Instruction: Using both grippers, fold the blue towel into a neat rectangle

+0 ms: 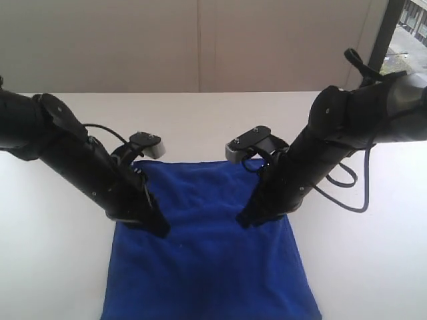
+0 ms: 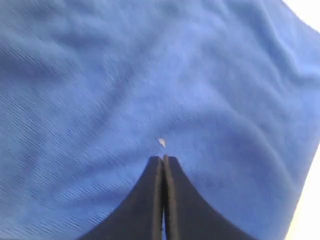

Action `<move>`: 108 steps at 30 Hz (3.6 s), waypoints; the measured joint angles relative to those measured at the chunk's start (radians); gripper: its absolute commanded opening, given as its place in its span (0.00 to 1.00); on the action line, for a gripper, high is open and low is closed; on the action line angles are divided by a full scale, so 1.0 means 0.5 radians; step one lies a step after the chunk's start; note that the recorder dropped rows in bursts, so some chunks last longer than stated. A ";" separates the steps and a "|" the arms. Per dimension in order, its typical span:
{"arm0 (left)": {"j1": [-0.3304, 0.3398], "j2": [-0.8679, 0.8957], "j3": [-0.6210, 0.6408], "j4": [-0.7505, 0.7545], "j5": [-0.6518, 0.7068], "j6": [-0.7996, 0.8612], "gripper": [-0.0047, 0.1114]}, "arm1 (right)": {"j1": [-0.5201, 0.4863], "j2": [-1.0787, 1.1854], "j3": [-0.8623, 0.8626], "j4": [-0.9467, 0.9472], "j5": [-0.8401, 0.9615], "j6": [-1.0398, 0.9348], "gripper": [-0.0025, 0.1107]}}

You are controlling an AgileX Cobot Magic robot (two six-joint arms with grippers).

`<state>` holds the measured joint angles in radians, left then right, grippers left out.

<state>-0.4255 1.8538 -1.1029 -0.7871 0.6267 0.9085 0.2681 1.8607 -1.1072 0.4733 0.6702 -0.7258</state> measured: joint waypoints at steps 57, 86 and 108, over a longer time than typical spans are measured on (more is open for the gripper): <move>-0.034 -0.304 0.674 0.291 -0.462 -0.394 0.04 | 0.065 -0.125 0.386 -0.453 -0.019 0.624 0.02; -0.018 -0.225 0.079 0.312 -0.852 -0.446 0.04 | -0.041 -0.017 -0.367 -0.542 -0.197 0.654 0.02; -0.005 0.344 -0.317 0.252 -0.759 -0.315 0.04 | -0.074 0.753 -1.015 -0.606 -0.083 0.553 0.02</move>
<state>-0.4278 2.0257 -1.2615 -0.6609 0.2474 0.7511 0.2312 2.2370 -1.6147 0.1701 0.6287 -0.4494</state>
